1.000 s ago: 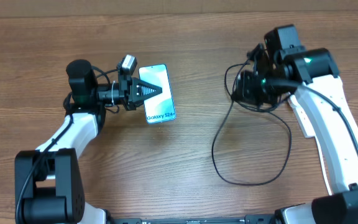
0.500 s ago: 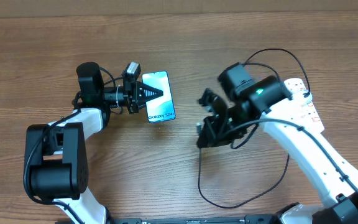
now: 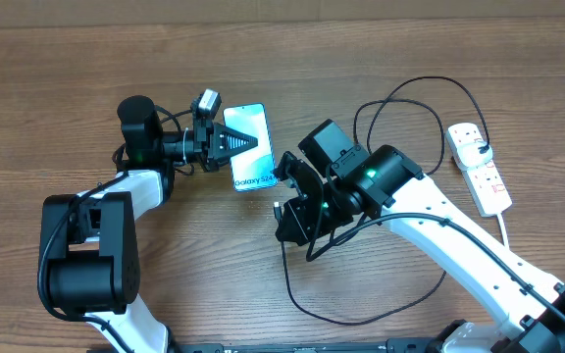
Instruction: Plug charger to phone and switch on socket
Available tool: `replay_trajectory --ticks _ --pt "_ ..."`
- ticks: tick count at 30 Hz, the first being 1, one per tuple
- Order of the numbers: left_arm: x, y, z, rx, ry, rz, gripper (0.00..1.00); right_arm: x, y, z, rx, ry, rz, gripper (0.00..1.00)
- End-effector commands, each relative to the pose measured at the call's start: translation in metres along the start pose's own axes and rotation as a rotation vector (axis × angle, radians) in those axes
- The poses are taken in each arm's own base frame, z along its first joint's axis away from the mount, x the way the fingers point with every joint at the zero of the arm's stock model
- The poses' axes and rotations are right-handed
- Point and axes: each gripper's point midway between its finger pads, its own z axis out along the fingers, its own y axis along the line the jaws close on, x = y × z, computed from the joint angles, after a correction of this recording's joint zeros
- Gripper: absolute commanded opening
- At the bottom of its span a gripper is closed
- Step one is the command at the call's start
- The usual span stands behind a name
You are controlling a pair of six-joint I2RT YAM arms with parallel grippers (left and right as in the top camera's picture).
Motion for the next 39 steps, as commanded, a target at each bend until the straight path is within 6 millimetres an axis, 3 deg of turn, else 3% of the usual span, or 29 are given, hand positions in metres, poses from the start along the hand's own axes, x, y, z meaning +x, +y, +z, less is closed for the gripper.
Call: replay_trajectory --ticks 1,15,21,39 --pt "-0.002 -0.011 0.003 0.006 0.022 0.077 0.04 -0.003 -0.006 0.004 0.034 -0.006 0.052 0.04" --pt "0.000 -0.015 0.008 0.009 0.034 0.132 0.04 -0.024 -0.009 0.030 -0.017 -0.007 0.049 0.04" --pt "0.003 -0.015 0.013 0.011 0.048 0.134 0.04 -0.024 -0.016 0.042 -0.012 0.024 0.070 0.04" --pt "0.011 -0.016 0.023 0.022 0.093 0.207 0.04 -0.035 -0.014 0.042 -0.026 -0.018 0.063 0.04"
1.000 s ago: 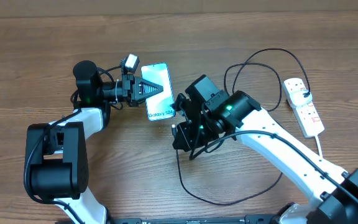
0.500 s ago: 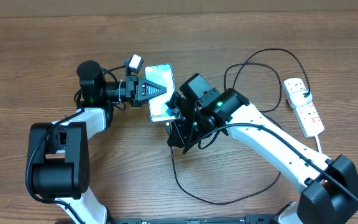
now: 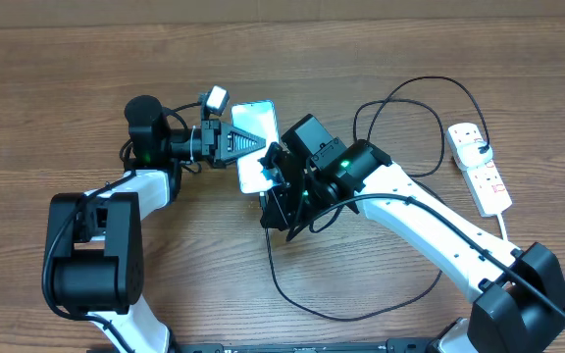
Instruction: Plug charger to phone and switch on socket
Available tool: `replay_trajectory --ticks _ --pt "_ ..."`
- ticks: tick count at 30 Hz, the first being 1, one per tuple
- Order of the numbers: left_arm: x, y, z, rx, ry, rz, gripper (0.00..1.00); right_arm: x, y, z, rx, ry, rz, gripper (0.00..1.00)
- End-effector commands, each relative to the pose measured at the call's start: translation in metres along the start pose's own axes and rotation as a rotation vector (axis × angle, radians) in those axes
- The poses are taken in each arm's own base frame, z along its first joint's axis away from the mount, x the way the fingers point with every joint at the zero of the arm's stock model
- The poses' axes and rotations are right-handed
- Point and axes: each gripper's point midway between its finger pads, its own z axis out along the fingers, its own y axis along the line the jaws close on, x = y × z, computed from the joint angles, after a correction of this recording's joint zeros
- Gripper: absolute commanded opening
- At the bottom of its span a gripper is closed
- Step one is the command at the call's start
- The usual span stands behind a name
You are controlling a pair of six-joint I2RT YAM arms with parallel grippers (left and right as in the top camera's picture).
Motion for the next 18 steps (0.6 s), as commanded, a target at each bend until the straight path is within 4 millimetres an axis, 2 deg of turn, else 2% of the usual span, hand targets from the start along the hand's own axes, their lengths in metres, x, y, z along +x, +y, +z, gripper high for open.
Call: replay_trajectory --ticks 1,7,13,18 --pt "0.003 -0.011 0.006 0.016 0.047 0.081 0.04 0.000 0.000 0.005 -0.006 0.010 0.013 0.04" --pt "0.001 -0.010 0.003 0.014 0.039 0.098 0.04 0.000 -0.001 0.005 -0.004 0.011 0.016 0.04" --pt "-0.007 -0.009 -0.013 0.003 -0.006 0.098 0.04 0.004 -0.002 0.003 0.000 0.023 -0.029 0.04" --pt "-0.013 -0.007 -0.027 -0.007 -0.041 0.138 0.04 0.001 -0.010 -0.012 0.094 -0.035 -0.047 0.04"
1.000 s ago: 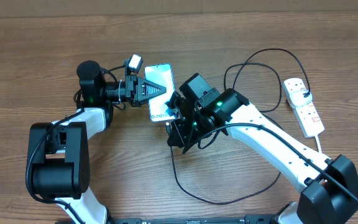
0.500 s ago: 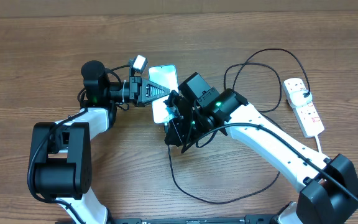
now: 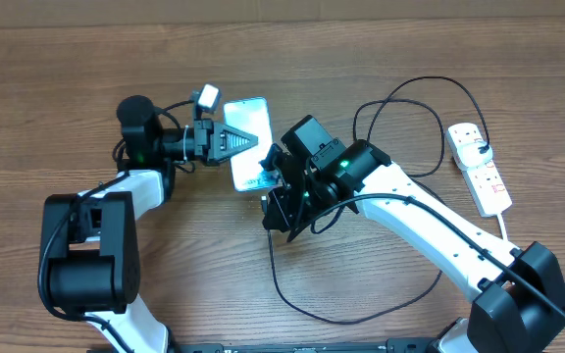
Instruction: Plug charger to phone and switch on socket
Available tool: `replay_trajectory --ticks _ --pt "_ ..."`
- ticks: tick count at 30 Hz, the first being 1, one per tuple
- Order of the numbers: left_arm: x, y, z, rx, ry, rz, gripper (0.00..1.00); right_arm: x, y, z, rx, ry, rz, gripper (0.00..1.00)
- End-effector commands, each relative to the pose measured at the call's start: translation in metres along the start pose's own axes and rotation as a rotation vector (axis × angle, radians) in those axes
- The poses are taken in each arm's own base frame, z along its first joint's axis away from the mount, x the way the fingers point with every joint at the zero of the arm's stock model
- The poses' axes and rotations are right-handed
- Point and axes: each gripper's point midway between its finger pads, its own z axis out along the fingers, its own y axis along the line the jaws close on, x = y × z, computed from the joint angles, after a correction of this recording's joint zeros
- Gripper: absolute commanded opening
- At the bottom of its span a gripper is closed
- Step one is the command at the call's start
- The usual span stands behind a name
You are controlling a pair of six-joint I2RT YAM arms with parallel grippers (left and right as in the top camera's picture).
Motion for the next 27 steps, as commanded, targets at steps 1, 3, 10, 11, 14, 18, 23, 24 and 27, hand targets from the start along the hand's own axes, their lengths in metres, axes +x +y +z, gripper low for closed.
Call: replay_trajectory --ticks 1,3,10,11,14,18,23,24,27 --pt "-0.007 -0.008 -0.010 0.003 -0.002 0.103 0.04 -0.004 -0.014 -0.017 0.130 -0.073 -0.034 0.04" --pt "-0.009 -0.008 -0.016 -0.002 -0.018 0.106 0.04 -0.005 -0.038 -0.024 0.271 -0.102 0.005 0.04" --pt "-0.019 -0.005 -0.041 -0.021 -0.082 0.095 0.04 0.008 -0.092 0.010 0.398 -0.140 0.079 0.04" --pt "-0.019 -0.005 -0.042 -0.021 -0.085 0.093 0.04 0.010 -0.097 0.015 0.404 -0.146 0.091 0.04" --pt "-0.020 -0.005 -0.043 -0.022 -0.088 0.093 0.04 0.013 -0.116 0.020 0.456 -0.183 0.127 0.04" --pt "-0.020 -0.005 -0.042 -0.022 -0.087 0.098 0.04 0.011 -0.132 0.014 0.546 -0.217 0.142 0.06" --pt "-0.018 -0.005 -0.039 -0.020 -0.079 0.093 0.04 0.001 -0.133 0.010 0.564 -0.264 0.131 0.10" --pt "-0.018 -0.005 -0.038 -0.019 -0.076 0.090 0.04 0.000 -0.133 0.010 0.565 -0.270 0.130 0.13" --pt "-0.017 -0.005 -0.035 -0.016 -0.069 0.089 0.04 -0.003 -0.136 0.007 0.588 -0.286 0.129 0.13"
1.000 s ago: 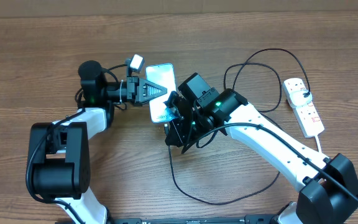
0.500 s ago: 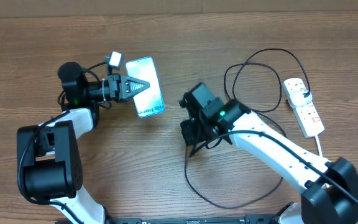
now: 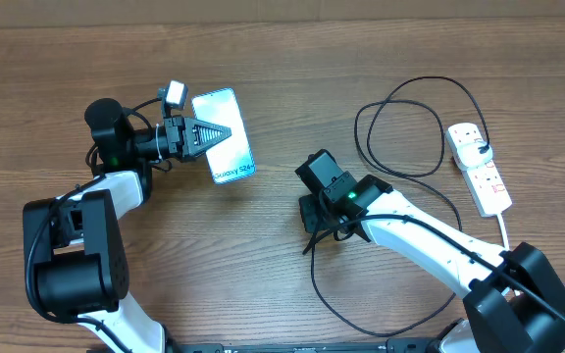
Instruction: Plug charger to phone and switch on socket
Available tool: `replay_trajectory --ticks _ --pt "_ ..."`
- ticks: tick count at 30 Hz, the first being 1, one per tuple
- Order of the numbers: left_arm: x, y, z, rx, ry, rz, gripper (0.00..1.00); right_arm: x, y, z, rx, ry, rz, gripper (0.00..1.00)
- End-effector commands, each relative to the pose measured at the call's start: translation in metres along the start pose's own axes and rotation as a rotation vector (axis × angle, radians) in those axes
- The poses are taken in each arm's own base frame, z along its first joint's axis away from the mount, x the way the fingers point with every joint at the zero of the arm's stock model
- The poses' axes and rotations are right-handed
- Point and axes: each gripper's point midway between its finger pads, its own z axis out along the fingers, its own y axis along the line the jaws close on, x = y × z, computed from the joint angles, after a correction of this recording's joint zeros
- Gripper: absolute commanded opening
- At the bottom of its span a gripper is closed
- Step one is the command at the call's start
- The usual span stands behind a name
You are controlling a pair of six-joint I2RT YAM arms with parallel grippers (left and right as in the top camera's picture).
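Observation:
The phone lies screen up, held off to the left of the table's middle, with my left gripper shut on its upper part. The phone's lower end with the port points toward the table's middle, and nothing is plugged into it. My right gripper is well to the right of the phone and points down-left; its fingers are mostly hidden under the wrist. The black charger cable ends at this gripper, which appears shut on the cable's end. The white socket strip lies at the right with the charger in it.
The cable loops across the right half of the table, one loop near the front edge and one behind my right arm toward the strip. The wooden table carries nothing else. My left arm's base stands at the front left.
My left gripper has moved the phone to the left and away from my right gripper. My right gripper has moved right and nearer the front with the cable end. A wide gap now separates them.
First the phone was held at centre with my right gripper and cable end a little to its right. Then my right gripper was up against the phone's lower end, at two moments. Now the two are apart, and no cable shows in the phone.

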Motion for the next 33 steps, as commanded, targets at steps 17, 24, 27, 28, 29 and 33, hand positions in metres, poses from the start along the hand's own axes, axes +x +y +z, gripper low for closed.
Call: replay_trajectory --ticks 17,24,27,28,29,33 --pt "-0.002 -0.009 0.002 0.011 0.025 0.054 0.04 -0.009 -0.005 -0.005 0.037 -0.051 0.105 0.95" --pt "-0.004 -0.008 -0.004 0.006 0.010 0.040 0.04 -0.027 0.006 -0.017 -0.002 -0.086 0.146 1.00" --pt "-0.004 -0.008 -0.004 0.006 0.010 0.023 0.04 -0.033 0.008 -0.023 -0.008 -0.093 0.219 1.00" --pt "-0.004 -0.008 -0.004 0.006 0.010 0.023 0.04 -0.034 0.008 -0.025 -0.010 -0.094 0.246 1.00" --pt "-0.004 -0.008 -0.004 0.006 0.010 0.023 0.04 -0.034 0.008 -0.025 -0.012 -0.095 0.268 1.00" --pt "-0.004 -0.008 -0.004 0.006 0.010 0.018 0.04 -0.033 0.007 -0.024 -0.003 -0.090 0.290 1.00"
